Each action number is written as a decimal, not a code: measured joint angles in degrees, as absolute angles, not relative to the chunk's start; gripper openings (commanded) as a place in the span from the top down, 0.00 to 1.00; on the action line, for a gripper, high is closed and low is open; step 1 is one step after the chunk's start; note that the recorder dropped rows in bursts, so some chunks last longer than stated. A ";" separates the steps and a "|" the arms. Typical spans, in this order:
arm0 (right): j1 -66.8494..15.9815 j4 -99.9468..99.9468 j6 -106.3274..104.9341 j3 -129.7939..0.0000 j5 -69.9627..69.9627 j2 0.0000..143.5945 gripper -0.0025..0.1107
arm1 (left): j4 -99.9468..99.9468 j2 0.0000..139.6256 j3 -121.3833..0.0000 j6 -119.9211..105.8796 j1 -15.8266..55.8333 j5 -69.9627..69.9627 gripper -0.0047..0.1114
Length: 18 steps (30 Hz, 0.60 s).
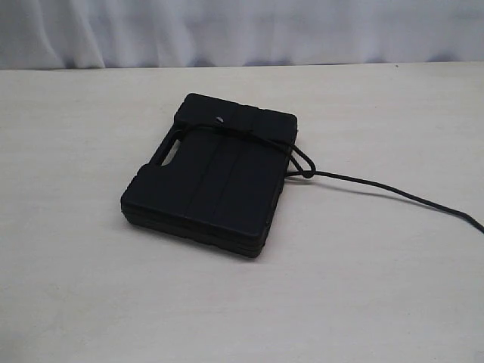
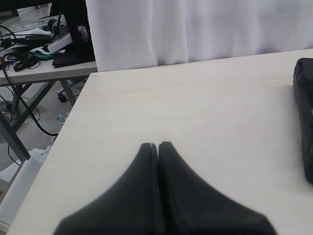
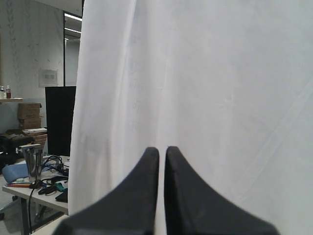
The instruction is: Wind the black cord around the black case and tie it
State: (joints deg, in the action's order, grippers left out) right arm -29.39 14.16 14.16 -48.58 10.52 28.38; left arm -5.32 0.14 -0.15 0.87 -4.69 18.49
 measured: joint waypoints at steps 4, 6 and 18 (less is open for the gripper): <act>-29.39 14.16 14.16 -48.43 10.52 28.38 0.94 | -5.32 0.14 -0.15 0.87 -4.69 18.49 0.96; -29.39 14.16 14.16 -45.44 10.41 26.54 0.94 | -5.32 0.14 -0.15 0.87 -4.69 18.49 0.96; -27.63 11.79 -11.72 -20.79 -4.85 4.82 0.94 | -5.43 0.14 -0.15 0.87 -4.69 18.77 0.96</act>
State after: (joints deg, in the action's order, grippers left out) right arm -27.63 11.79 -11.72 -20.79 -4.85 4.82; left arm -5.43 0.14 -0.15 0.87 -4.69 18.77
